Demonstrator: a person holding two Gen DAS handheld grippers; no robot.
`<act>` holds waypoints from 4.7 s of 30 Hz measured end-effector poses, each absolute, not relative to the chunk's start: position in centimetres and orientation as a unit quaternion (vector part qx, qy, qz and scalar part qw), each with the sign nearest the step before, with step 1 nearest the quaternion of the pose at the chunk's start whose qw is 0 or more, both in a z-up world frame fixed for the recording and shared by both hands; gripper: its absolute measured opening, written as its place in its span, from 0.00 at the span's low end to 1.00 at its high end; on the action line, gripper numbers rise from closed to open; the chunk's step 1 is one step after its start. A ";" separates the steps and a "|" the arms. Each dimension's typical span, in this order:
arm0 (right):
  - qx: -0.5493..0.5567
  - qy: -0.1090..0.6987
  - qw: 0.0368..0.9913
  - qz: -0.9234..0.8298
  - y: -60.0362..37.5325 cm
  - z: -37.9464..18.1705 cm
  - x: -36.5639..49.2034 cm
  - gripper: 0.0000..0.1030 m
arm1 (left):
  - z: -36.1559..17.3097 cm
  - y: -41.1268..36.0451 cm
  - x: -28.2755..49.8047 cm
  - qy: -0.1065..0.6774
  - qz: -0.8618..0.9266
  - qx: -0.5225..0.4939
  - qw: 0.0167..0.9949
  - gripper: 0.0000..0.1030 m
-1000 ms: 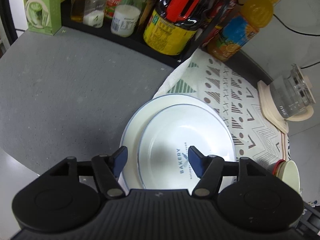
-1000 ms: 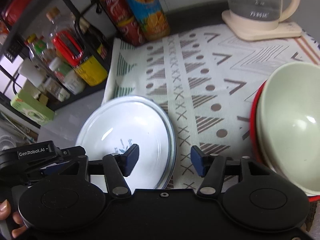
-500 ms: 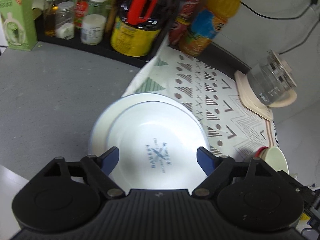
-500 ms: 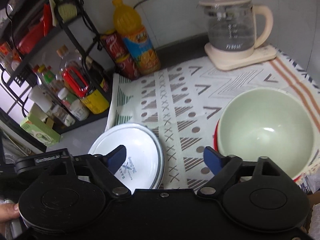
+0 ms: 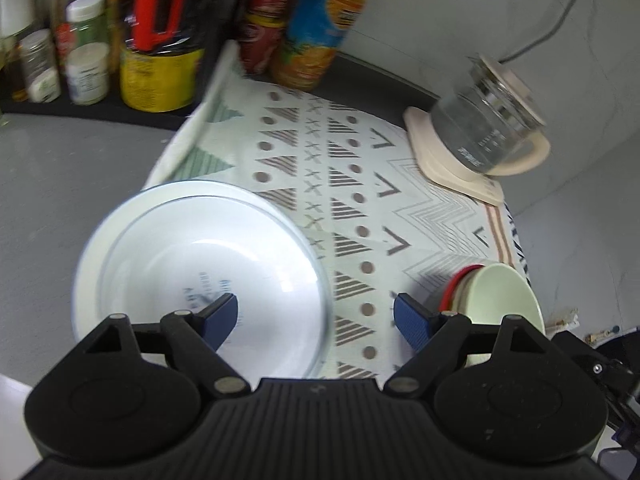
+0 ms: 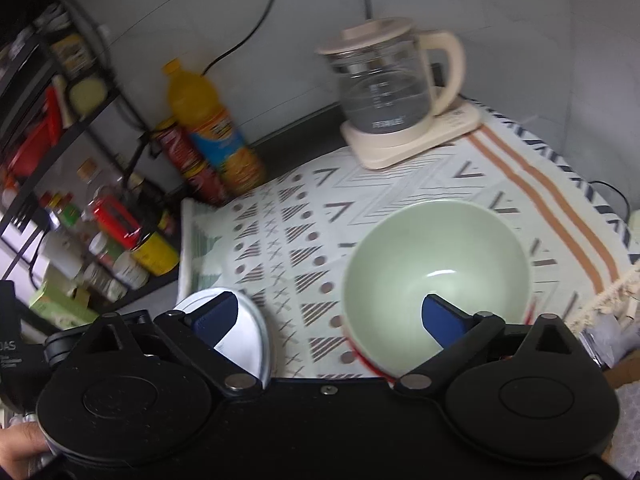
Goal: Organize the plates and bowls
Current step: 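Move both grippers to the red bowl stack and grip its rim, then carry the red bowl stack with both grippers onto the plate stack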
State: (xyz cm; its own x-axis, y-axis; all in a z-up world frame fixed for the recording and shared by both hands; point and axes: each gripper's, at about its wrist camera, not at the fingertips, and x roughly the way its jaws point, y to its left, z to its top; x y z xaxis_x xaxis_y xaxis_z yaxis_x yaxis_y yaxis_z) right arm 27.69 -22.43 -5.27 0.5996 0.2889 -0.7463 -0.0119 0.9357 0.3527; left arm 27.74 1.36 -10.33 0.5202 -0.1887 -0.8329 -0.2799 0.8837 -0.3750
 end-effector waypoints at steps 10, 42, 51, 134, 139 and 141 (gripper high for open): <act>0.173 0.451 0.874 0.047 -26.3 -6.3 29.0 0.97 | -10.3 -3.0 30.5 0.504 -0.001 -0.234 0.831 0.81; 0.177 0.557 0.811 0.026 -32.0 -15.6 34.1 0.70 | -17.1 -9.2 34.5 0.580 -0.025 -0.255 0.773 0.47; 0.212 0.565 0.796 0.029 -32.9 -16.5 34.1 0.31 | -17.2 -9.4 34.3 0.578 -0.044 -0.275 0.767 0.30; 0.095 0.571 0.786 0.218 -8.7 -13.9 33.0 0.30 | -14.2 12.6 23.6 0.476 0.134 -0.371 0.786 0.30; 0.091 0.572 0.784 0.225 -8.3 -14.1 33.0 0.35 | -13.9 12.6 24.0 0.479 0.125 -0.353 0.794 0.30; 0.081 0.568 0.787 0.225 -7.9 -14.0 32.9 0.36 | -13.7 12.6 24.0 0.478 0.124 -0.351 0.795 0.34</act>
